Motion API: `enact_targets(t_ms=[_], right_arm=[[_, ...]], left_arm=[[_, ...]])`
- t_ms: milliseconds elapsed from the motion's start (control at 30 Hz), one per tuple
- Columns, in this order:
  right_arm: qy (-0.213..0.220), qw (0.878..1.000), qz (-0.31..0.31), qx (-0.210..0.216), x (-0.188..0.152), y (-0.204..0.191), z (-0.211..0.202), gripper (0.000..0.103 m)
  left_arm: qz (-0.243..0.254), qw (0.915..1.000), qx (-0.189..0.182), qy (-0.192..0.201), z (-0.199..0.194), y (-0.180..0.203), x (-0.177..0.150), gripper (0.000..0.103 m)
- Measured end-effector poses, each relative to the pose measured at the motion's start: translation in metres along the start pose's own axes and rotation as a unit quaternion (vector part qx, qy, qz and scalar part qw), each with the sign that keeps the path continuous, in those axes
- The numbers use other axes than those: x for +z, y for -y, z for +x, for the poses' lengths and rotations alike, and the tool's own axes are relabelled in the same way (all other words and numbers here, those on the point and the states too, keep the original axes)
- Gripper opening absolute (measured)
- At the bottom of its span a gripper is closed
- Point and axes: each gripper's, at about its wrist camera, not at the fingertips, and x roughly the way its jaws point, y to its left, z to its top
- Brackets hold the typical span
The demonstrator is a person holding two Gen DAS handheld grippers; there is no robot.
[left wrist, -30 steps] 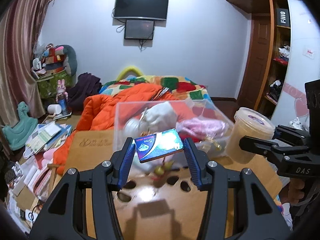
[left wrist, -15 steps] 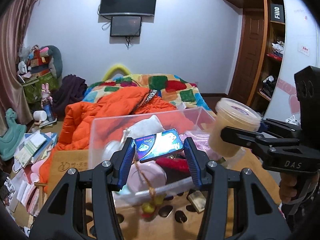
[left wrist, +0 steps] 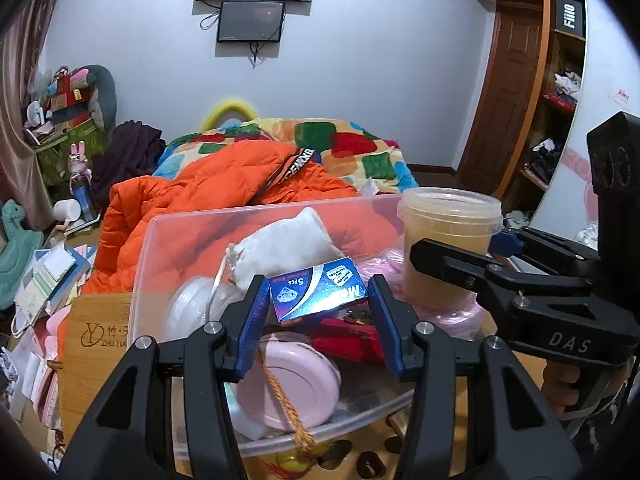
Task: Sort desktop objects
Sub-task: 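Lift the card box and cream tub and carry both over the clear box, then open the left tool to drop the card box while the right tool releases the tub, then withdraw the right tool and grasp the gold metal block on the table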
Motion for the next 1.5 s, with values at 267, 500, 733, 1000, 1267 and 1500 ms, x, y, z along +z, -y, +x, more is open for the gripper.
enact_targets(t_ms=[267,500,733,1000,1267,1500], right_arm=[[0.005,0.999,-0.032,-0.028,-0.003,-0.008,0.009,0.056],[-0.017,0.997,-0.052,-0.051,-0.008,-0.012,0.017,0.056],[-0.020,0.996,-0.056,-0.062,-0.009,-0.015,0.010,0.061],[-0.009,0.995,-0.053,-0.081,-0.012,-0.019,-0.010,0.076],[-0.009,0.995,-0.050,-0.085,-0.019,-0.026,-0.028,0.078],[-0.007,0.996,-0.039,-0.081,-0.026,-0.030,-0.045,0.079]], left_arm=[[-0.023,0.9996,-0.004,-0.016,0.012,-0.012,-0.002,0.050],[-0.037,0.9990,-0.012,-0.023,0.012,-0.018,-0.004,0.054],[-0.043,0.9988,-0.021,-0.010,-0.001,-0.018,-0.004,0.062],[-0.061,0.9971,-0.046,-0.005,-0.016,-0.020,-0.005,0.068],[-0.063,0.9967,-0.050,0.004,-0.038,-0.015,-0.012,0.075],[-0.070,0.9968,-0.033,0.019,-0.059,-0.021,-0.019,0.075]])
